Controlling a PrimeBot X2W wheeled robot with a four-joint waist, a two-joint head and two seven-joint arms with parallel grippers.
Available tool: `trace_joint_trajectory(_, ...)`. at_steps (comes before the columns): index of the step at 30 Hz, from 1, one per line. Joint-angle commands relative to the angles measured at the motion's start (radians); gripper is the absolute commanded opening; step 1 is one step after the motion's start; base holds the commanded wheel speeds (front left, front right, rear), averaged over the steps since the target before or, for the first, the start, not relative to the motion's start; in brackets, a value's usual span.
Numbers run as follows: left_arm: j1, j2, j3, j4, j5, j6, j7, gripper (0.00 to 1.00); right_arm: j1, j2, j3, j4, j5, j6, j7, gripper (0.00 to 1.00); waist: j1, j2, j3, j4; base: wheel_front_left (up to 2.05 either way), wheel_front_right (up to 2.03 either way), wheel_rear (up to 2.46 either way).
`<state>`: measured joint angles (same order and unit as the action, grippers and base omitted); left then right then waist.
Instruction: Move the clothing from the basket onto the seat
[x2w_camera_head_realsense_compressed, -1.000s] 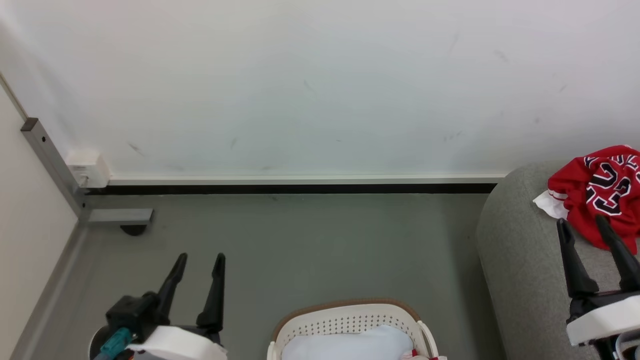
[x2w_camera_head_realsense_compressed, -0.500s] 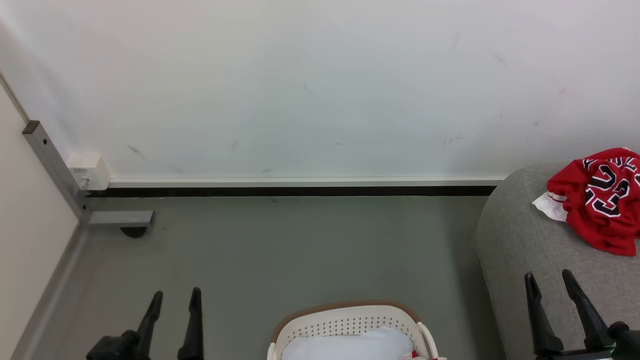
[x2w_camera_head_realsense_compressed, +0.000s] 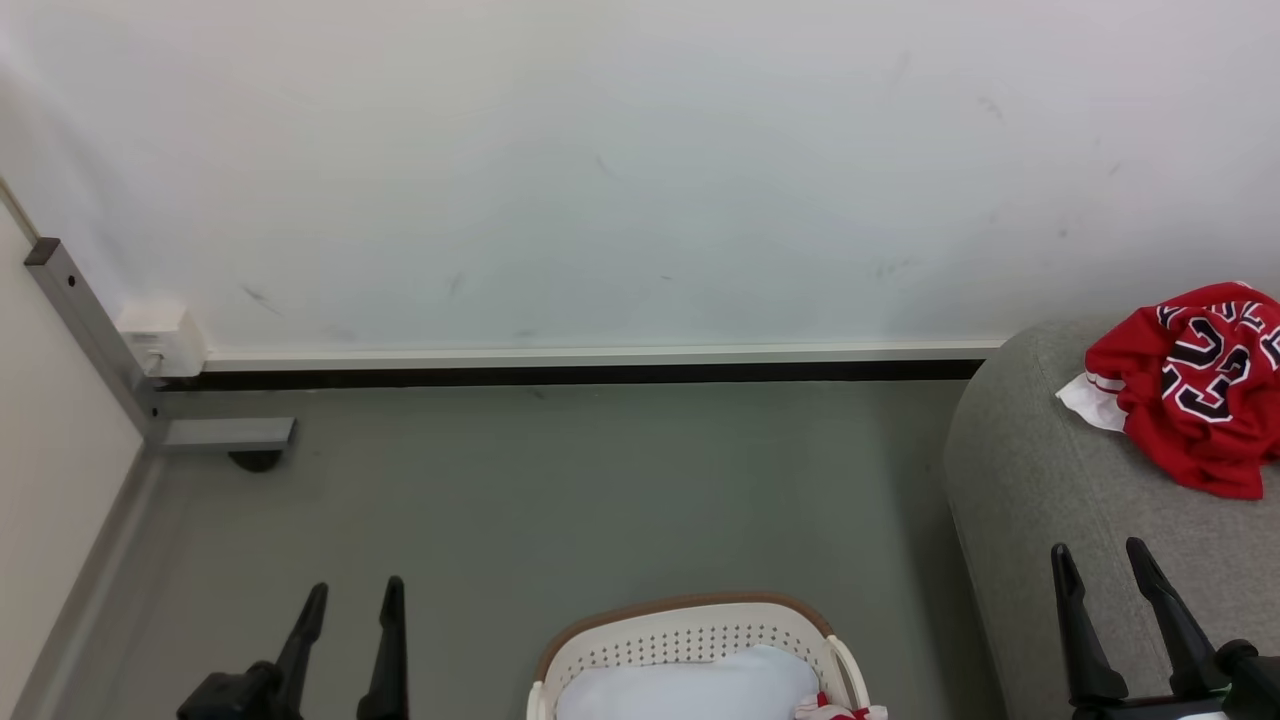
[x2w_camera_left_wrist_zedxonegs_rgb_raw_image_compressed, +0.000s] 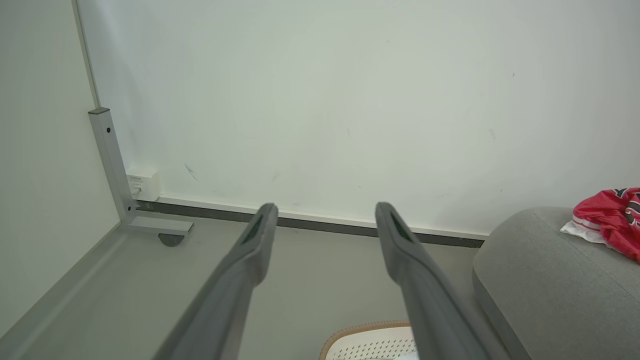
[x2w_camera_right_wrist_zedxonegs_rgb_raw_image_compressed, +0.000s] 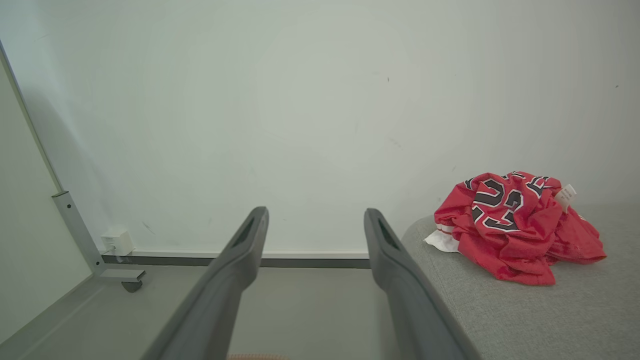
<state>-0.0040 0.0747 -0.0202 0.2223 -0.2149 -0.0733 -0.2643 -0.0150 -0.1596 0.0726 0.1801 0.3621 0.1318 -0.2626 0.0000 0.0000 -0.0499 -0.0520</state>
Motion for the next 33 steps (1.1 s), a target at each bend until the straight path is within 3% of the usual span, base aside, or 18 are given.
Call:
trace_joint_trajectory(1, -0.009, -0.006, 0.006, 0.005, 0.007, -0.007, 0.0, 1.0, -0.007, -0.005, 0.004, 0.005, 0.004, -0.002, -0.003, 1.0, 0.0, 0.0, 0.002, -0.004, 0.0, 0.0, 0.0)
trace_joint_trajectory(8, -0.023, -0.017, 0.008, 0.014, -0.003, -0.024, 0.0, 1.0, -0.042, -0.024, -0.004, -0.008, 0.004, -0.002, -0.003, 1.0, 0.0, 0.0, 0.026, -0.025, 0.0, 0.0, 0.0)
trace_joint_trajectory(13, -0.078, -0.018, -0.058, 0.038, -0.003, -0.04, 0.0, 1.0, -0.086, -0.053, -0.028, -0.016, 0.0, -0.002, -0.003, 1.0, 0.0, 0.0, 0.077, -0.053, 0.0, 0.0, 0.0)
trace_joint_trajectory(25, -0.35, -0.006, -0.259, 0.217, -0.016, -0.057, 0.077, 1.0, -0.239, -0.079, -0.101, -0.063, -0.004, -0.002, -0.003, 1.0, 0.0, 0.0, 0.337, -0.148, 0.0, 0.0, 0.0)
trace_joint_trajectory(33, -0.532, 0.047, -0.459, 0.368, -0.112, -0.057, 0.179, 1.0, -0.323, -0.039, -0.123, -0.085, -0.01, -0.002, -0.001, 1.0, 0.0, 0.0, 0.507, -0.246, 0.0, 0.0, 0.0)
